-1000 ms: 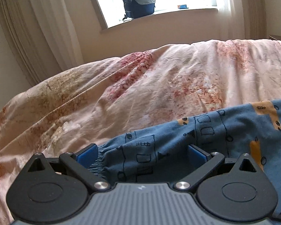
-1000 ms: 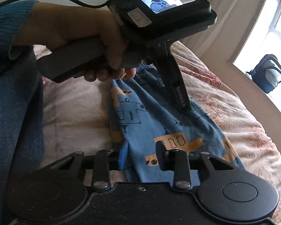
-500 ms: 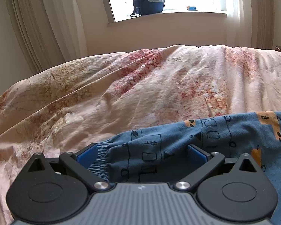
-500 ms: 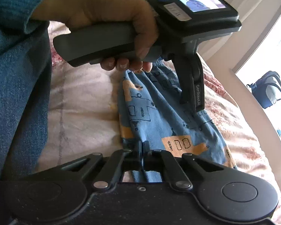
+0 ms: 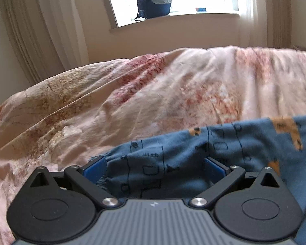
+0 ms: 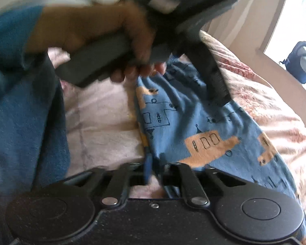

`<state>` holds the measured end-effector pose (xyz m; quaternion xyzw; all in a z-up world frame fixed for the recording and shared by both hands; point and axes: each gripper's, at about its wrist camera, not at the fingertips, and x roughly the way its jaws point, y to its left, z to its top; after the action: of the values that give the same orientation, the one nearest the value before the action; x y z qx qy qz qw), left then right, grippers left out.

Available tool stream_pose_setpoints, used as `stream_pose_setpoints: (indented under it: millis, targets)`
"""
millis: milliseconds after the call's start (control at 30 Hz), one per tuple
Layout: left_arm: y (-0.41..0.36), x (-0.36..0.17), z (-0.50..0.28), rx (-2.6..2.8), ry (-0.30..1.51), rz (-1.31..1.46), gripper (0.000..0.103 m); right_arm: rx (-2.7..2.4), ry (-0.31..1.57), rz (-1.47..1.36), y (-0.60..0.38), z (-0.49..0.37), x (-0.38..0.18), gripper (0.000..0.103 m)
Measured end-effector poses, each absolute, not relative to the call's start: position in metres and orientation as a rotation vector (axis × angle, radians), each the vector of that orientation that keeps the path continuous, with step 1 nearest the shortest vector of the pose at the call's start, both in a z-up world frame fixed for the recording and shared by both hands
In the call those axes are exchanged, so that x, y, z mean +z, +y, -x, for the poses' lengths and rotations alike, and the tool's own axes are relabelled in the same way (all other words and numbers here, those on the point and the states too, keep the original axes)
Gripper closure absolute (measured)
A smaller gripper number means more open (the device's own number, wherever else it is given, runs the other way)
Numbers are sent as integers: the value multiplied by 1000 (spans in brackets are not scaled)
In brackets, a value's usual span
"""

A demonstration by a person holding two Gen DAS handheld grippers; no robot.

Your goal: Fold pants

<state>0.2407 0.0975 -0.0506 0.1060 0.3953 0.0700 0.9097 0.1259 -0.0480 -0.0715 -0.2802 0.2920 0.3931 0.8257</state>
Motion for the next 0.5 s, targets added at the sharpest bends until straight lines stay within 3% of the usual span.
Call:
stream_pose_setpoints:
  millis: [200,300,500]
  targets:
    - [77,-51,-234,115,775,-280,1,544,593,689,-138,-128,-47,29]
    - [55,-51,-224,38,728,-316,1,354,645,704,-195,-145,-52,19]
    - [8,-69,-215,-68,757,-439,1,-25,766,511,-335,-195,-79,12]
